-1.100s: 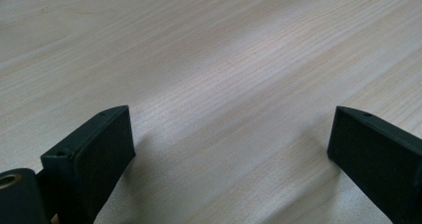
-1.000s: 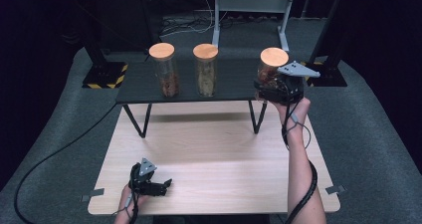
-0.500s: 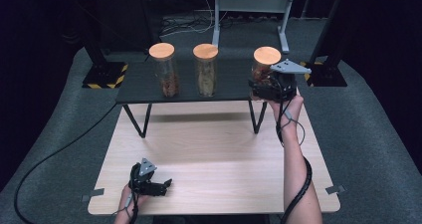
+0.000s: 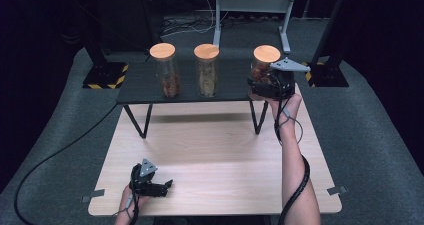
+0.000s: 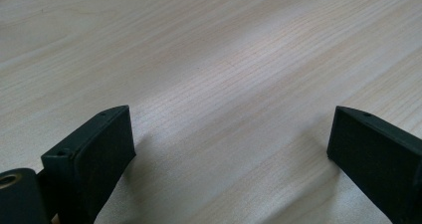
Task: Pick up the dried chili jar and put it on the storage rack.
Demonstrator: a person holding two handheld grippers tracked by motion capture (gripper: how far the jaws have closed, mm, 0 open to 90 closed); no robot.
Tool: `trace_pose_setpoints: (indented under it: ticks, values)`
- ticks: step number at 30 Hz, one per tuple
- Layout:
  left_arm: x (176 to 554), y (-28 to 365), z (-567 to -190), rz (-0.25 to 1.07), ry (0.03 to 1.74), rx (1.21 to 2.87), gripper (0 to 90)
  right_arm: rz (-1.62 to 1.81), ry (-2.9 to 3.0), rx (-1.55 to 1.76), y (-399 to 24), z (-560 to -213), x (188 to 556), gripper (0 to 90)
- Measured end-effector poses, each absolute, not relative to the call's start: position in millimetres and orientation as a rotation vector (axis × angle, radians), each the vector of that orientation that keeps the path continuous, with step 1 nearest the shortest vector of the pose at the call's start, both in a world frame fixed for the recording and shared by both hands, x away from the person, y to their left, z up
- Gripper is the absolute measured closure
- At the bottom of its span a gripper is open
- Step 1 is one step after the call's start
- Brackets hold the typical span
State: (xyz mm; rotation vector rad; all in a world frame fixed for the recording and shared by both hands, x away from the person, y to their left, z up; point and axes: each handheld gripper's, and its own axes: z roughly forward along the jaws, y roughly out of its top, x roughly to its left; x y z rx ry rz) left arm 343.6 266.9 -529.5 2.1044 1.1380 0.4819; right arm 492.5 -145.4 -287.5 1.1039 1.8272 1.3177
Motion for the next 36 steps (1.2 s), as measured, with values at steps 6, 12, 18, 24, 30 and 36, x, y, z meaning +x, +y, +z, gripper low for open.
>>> trace_pose_setpoints:
  ticks: [6,12,18,24,30,36]
  values:
    - [343.6,267.0,-529.4,0.482,1.136,2.107,3.6,1.325,1.828,1.118,-144.9,-289.9,496.5,24.4]
    - [343.6,267.0,-529.4,0.482,1.136,2.107,3.6,1.342,1.828,1.123,-144.7,-290.1,499.4,24.4]
    - [343.5,266.9,-529.4,0.482,1.135,2.108,3.6,1.339,1.834,1.121,-141.7,-291.2,501.4,24.4]
    - [343.6,267.0,-529.4,0.482,1.135,2.108,3.6,1.339,1.844,1.120,-137.1,-292.1,503.6,24.4]
    - [343.5,267.0,-529.3,0.482,1.135,2.108,3.6,1.346,1.853,1.114,-131.6,-292.2,505.6,24.4]
    - [343.5,267.0,-529.3,0.482,1.134,2.109,3.6,1.344,1.864,1.106,-125.8,-292.4,507.5,24.4]
